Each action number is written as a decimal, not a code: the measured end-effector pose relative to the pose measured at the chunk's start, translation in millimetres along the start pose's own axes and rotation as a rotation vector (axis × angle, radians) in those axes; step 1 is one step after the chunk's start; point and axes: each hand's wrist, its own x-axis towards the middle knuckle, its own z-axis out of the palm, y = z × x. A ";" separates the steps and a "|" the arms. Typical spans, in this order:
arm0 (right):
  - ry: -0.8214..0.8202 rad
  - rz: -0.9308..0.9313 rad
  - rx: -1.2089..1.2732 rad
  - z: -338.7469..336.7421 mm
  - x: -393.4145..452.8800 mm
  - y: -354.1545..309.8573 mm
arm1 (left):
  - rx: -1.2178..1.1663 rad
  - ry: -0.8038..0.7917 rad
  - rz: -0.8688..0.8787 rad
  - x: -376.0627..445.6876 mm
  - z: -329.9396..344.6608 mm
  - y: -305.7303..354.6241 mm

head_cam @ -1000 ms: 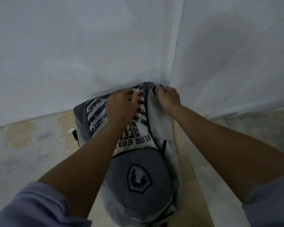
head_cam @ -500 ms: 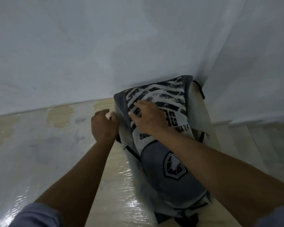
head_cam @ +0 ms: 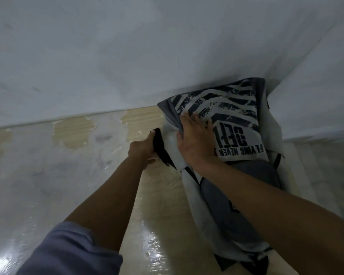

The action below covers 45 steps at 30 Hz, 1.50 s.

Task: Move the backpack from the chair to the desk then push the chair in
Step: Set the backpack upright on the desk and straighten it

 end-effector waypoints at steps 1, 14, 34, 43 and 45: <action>0.034 0.008 0.019 -0.1 1.2 3.7 | 0.031 -0.002 0.010 4.2 1.7 4.1; 0.191 -0.008 0.465 -32.4 -1.6 45.5 | -0.058 -0.113 0.211 24.6 44.0 106.7; 0.120 -0.016 0.420 -54.1 -4.0 84.7 | 0.036 -0.111 0.189 -41.8 70.1 114.0; 0.352 0.290 0.117 -88.0 -48.7 159.3 | -0.004 0.040 0.379 -117.8 88.0 18.1; 0.140 0.538 0.222 -88.3 -55.5 173.4 | -0.028 -0.004 0.387 -123.2 93.5 3.1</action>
